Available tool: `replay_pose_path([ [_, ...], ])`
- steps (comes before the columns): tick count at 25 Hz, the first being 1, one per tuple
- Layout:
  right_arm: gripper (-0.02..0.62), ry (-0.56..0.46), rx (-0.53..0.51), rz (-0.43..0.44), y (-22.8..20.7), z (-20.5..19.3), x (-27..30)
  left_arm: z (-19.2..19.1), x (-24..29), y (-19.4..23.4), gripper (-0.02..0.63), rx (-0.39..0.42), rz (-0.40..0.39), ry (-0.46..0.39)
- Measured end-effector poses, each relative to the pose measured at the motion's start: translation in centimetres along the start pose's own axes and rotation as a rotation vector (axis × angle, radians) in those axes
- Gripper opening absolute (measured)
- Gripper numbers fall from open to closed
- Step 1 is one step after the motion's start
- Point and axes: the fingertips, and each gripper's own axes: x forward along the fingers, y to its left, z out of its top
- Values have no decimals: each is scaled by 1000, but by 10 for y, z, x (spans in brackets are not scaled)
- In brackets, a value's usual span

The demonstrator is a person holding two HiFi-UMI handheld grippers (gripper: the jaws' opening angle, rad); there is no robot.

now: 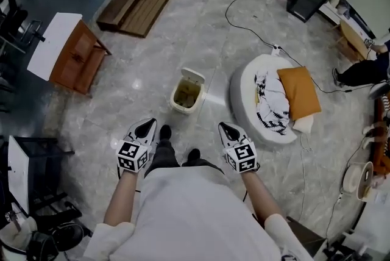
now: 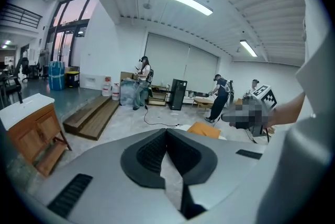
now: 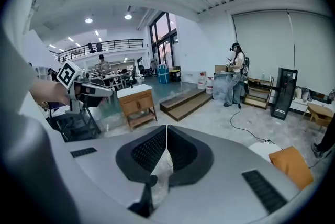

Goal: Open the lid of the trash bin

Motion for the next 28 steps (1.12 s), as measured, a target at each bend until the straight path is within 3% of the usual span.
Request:
replay_pose_path([
  [4,31,-17,2,-3,-4,5,-5,3,-16,3,18,-14,46,-20],
  [14,31,-40,-10,-41,2,17,-11,10,-37,11,18,0,58,-63],
  [28,29,-87,-13,-90,37,52,-4,25,-70,45,18,29,20,-82],
])
